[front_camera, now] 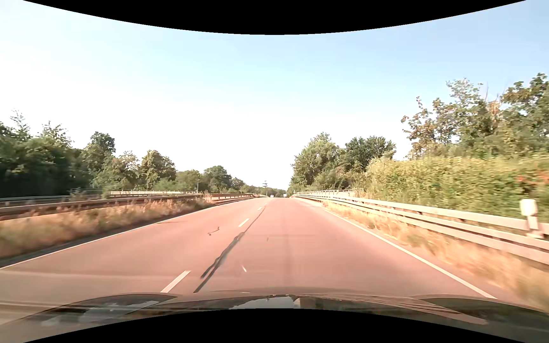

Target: Follow the waypoints while adhering to traffic rules and regulations

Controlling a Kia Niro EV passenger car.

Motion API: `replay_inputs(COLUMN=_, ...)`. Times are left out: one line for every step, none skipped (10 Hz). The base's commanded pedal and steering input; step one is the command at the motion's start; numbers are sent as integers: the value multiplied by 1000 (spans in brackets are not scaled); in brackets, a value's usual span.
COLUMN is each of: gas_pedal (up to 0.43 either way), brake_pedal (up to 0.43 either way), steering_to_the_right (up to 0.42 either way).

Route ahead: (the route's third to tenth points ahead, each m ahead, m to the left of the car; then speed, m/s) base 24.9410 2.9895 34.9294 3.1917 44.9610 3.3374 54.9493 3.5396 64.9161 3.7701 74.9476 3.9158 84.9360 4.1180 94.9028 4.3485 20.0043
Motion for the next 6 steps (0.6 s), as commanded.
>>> replay_inputs(gas_pedal=220, brake_pedal=0, steering_to_the_right=-1)
replay_inputs(gas_pedal=220, brake_pedal=0, steering_to_the_right=-1)
replay_inputs(gas_pedal=220, brake_pedal=0, steering_to_the_right=-1)
replay_inputs(gas_pedal=209, brake_pedal=0, steering_to_the_right=-1)
replay_inputs(gas_pedal=209, brake_pedal=0, steering_to_the_right=-1)
replay_inputs(gas_pedal=209, brake_pedal=0, steering_to_the_right=-1)
